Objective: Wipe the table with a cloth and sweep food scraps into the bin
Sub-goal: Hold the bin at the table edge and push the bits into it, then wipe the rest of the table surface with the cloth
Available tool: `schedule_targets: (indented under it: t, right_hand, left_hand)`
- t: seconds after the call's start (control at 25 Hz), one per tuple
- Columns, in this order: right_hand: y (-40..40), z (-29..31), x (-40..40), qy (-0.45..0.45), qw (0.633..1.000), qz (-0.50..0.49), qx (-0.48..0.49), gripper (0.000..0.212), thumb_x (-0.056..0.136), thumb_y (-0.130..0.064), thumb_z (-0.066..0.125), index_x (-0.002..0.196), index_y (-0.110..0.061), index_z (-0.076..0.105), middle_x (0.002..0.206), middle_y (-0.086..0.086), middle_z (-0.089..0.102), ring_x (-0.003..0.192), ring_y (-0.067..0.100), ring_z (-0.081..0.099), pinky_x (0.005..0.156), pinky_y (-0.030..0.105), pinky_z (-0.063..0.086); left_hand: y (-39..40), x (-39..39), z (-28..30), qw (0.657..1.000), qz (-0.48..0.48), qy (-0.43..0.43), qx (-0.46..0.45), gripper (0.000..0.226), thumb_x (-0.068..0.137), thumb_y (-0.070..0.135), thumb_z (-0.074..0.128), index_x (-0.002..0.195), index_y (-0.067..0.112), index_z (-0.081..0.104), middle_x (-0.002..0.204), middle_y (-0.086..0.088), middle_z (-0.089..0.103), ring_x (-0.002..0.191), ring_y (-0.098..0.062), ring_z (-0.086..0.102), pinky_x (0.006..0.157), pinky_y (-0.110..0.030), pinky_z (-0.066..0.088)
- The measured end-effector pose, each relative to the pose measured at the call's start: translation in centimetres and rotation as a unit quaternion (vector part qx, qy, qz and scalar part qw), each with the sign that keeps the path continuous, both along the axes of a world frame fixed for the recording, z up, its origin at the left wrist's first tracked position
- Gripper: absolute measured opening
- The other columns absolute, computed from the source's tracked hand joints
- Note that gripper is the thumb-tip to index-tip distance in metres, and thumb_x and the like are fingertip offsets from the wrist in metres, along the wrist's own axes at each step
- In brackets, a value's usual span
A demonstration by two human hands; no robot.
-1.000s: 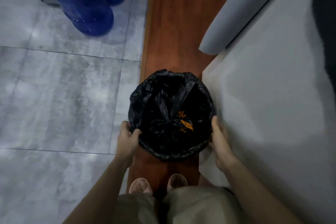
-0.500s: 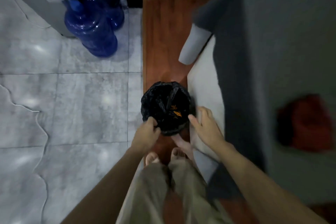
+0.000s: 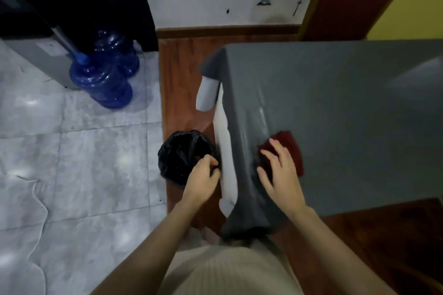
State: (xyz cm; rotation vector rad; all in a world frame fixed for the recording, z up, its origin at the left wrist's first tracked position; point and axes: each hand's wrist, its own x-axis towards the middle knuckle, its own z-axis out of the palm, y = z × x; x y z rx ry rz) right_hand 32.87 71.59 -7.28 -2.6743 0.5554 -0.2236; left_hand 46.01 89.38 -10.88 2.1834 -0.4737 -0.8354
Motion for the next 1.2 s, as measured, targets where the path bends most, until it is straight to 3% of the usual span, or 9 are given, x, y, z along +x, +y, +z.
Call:
schedule_targets:
  t: [0.16, 0.32, 0.4, 0.52, 0.76, 0.84, 1.0, 1.08, 1.2]
  right_hand:
    - [-6.8, -1.8, -2.1, 0.105, 0.983, 0.148, -0.012, 0.083, 0.084, -0.050, 0.062, 0.148, -0.010, 0.025, 0.157, 0.014, 0.015, 0.147, 0.026, 0.007, 0.119, 0.046, 0.011]
    - [-10.5, -3.4, -1.4, 0.146, 0.957, 0.246, -0.048, 0.100, 0.067, -0.011, 0.073, 0.150, -0.016, 0.019, 0.157, 0.011, 0.018, 0.145, 0.027, 0.014, 0.116, 0.045, 0.018]
    - [-11.5, -3.5, -0.5, 0.125, 0.960, 0.247, -0.054, 0.097, 0.063, -0.005, 0.073, 0.148, -0.012, 0.026, 0.155, 0.011, 0.026, 0.144, 0.026, 0.021, 0.116, 0.044, 0.021]
    - [-14.1, -3.6, 1.3, 0.116, 0.952, 0.262, -0.108, 0.092, 0.071, -0.019, 0.073, 0.148, -0.006, 0.024, 0.156, 0.011, 0.024, 0.144, 0.025, 0.021, 0.116, 0.046, 0.023]
    - [-12.8, -4.1, 9.6, 0.122, 0.981, 0.133, -0.070, 0.078, 0.090, -0.037, 0.055, 0.151, -0.014, 0.012, 0.158, 0.015, 0.014, 0.145, 0.033, 0.010, 0.116, 0.053, 0.009]
    - [-11.7, -4.3, 9.8, 0.106, 0.967, 0.217, -0.083, 0.079, 0.086, -0.030, 0.060, 0.151, -0.019, 0.016, 0.159, 0.011, 0.013, 0.145, 0.034, 0.009, 0.116, 0.055, 0.009]
    - [-14.7, -3.7, 4.9, 0.136, 0.899, 0.403, -0.100, 0.091, 0.075, -0.020, 0.061, 0.151, -0.025, 0.012, 0.160, 0.001, 0.005, 0.147, 0.024, -0.001, 0.118, 0.048, 0.005]
    - [-19.1, -3.4, 2.7, 0.160, 0.909, 0.370, -0.107, 0.103, 0.066, -0.015, 0.067, 0.151, -0.025, 0.011, 0.160, -0.001, 0.007, 0.147, 0.022, 0.001, 0.117, 0.047, 0.008]
    - [-23.6, -3.1, -0.3, 0.168, 0.967, 0.172, -0.087, 0.102, 0.068, -0.005, 0.071, 0.150, -0.022, 0.012, 0.159, 0.000, 0.009, 0.146, 0.024, 0.009, 0.116, 0.050, 0.015]
  left_hand:
    - [-3.0, -1.9, 0.1, 0.997, 0.076, 0.004, -0.022, 0.013, 0.092, 0.010, 0.055, 0.102, 0.019, 0.057, 0.106, 0.001, 0.063, 0.101, -0.011, 0.059, 0.090, -0.029, 0.048]
    - [-6.7, -4.0, 0.3, 0.982, 0.186, -0.009, -0.023, 0.016, 0.091, 0.007, 0.055, 0.101, 0.019, 0.058, 0.103, 0.005, 0.062, 0.097, -0.008, 0.060, 0.089, -0.032, 0.051]
    - [-8.3, -4.8, 0.6, 0.973, 0.228, -0.033, -0.029, 0.020, 0.091, 0.007, 0.054, 0.109, 0.017, 0.057, 0.110, 0.002, 0.059, 0.101, -0.012, 0.058, 0.092, -0.035, 0.049]
    - [-10.6, -5.7, 1.0, 0.973, 0.224, -0.049, -0.024, 0.038, 0.093, 0.009, 0.054, 0.130, 0.013, 0.047, 0.137, -0.003, 0.046, 0.126, -0.016, 0.045, 0.110, -0.035, 0.037]
    - [-12.1, -8.5, 0.4, 0.981, 0.193, -0.023, -0.027, 0.061, 0.101, 0.022, 0.041, 0.152, 0.032, 0.009, 0.161, 0.010, 0.010, 0.146, -0.004, 0.013, 0.115, -0.013, 0.014]
    - [-11.6, -8.8, -0.1, 0.984, 0.175, -0.023, -0.037, 0.061, 0.103, 0.030, 0.036, 0.151, 0.042, 0.001, 0.160, 0.019, 0.002, 0.145, 0.004, 0.007, 0.109, -0.002, 0.009]
    - [-10.2, -8.5, -0.3, 0.986, 0.147, -0.006, -0.072, 0.060, 0.103, 0.034, 0.035, 0.145, 0.054, -0.003, 0.159, 0.024, 0.006, 0.144, 0.006, 0.012, 0.113, -0.016, 0.019]
    - [-9.7, -8.1, -0.1, 0.990, 0.126, -0.002, -0.069, 0.060, 0.103, 0.036, 0.034, 0.141, 0.059, -0.006, 0.159, 0.024, 0.006, 0.143, 0.006, 0.015, 0.110, -0.016, 0.022]
    - [-9.1, -7.5, -0.2, 0.994, 0.093, 0.004, -0.064, 0.062, 0.102, 0.037, 0.034, 0.143, 0.057, -0.008, 0.160, 0.021, 0.006, 0.143, 0.003, 0.017, 0.110, -0.016, 0.022]
